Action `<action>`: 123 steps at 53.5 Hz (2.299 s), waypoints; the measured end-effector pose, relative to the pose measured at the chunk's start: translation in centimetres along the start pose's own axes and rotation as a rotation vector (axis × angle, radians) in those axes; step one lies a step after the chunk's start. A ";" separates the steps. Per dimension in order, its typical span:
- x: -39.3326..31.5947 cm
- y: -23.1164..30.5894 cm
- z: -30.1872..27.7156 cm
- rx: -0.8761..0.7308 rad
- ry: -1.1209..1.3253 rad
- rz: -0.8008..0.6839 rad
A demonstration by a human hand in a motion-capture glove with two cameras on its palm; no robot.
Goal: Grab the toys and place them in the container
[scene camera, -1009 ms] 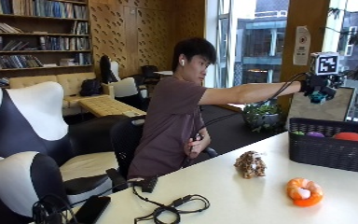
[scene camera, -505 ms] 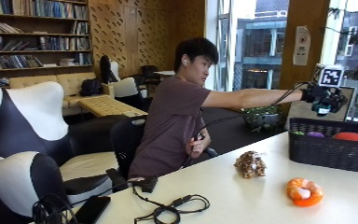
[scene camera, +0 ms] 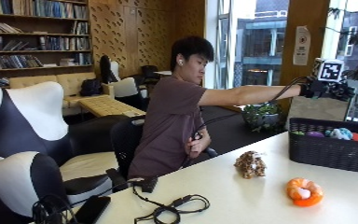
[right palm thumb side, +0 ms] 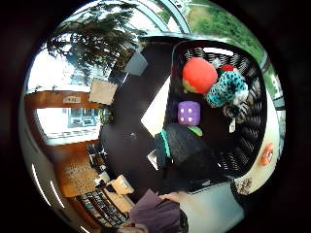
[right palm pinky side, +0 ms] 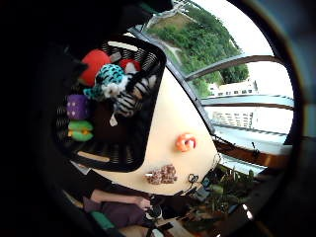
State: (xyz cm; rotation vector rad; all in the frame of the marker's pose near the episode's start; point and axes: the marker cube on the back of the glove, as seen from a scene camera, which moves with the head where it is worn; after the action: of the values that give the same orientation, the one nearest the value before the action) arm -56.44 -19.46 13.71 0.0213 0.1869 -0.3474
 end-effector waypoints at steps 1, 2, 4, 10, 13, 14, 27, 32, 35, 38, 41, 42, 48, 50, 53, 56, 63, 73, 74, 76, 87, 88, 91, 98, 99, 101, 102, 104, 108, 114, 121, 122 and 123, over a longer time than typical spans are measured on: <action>0.0 0.2 -0.2 0.002 -0.013 -0.027; 0.1 0.4 -0.5 0.003 -0.023 -0.043; 0.4 0.8 -1.0 0.003 -0.047 -0.073; 3.0 2.0 -2.5 0.011 -0.051 -0.095; 6.0 2.2 -3.3 0.021 0.018 0.115; 7.0 2.2 -3.6 0.024 0.041 0.188; 20.2 8.2 -7.6 0.060 0.047 0.050; 26.8 10.4 -7.8 0.070 0.125 0.087; 29.4 11.2 -7.5 0.071 0.096 0.141; 31.6 12.6 -6.6 0.066 0.024 0.057; 34.1 13.1 -4.8 0.050 0.018 0.107; 35.1 13.0 -4.0 0.042 0.021 0.167; 39.5 12.2 2.8 -0.030 -0.015 0.317; 40.2 11.8 5.3 -0.057 -0.028 0.323; 40.6 11.2 8.8 -0.097 -0.043 0.315; 40.3 10.6 12.2 -0.142 -0.063 0.290; 39.5 9.6 18.2 -0.241 -0.118 0.223; 38.9 8.2 24.9 -0.294 -0.109 0.188; 38.9 8.2 25.2 -0.280 -0.095 0.187; 38.9 8.0 25.7 -0.251 -0.067 0.188; 39.0 7.2 25.0 -0.169 -0.175 0.163; 39.0 7.2 24.7 -0.163 -0.177 0.165; 38.5 6.7 23.1 -0.121 -0.170 0.184; 36.8 6.2 16.6 -0.067 -0.120 0.174; 36.5 6.2 15.0 -0.057 -0.106 0.164; 36.4 6.4 11.8 -0.036 -0.055 0.137; 36.4 6.5 10.4 -0.027 -0.027 0.124; 36.0 6.7 8.4 -0.014 -0.020 0.107; 34.5 7.1 3.2 0.026 -0.001 0.102; 32.3 8.1 -4.7 0.106 0.062 0.010; 27.8 7.6 -10.6 0.172 0.005 0.122; 26.8 7.6 -11.3 0.182 -0.017 0.097; 25.9 7.5 -11.8 0.192 -0.039 0.077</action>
State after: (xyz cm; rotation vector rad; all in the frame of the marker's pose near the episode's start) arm -32.06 -20.54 -2.79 0.2111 0.1130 -0.2874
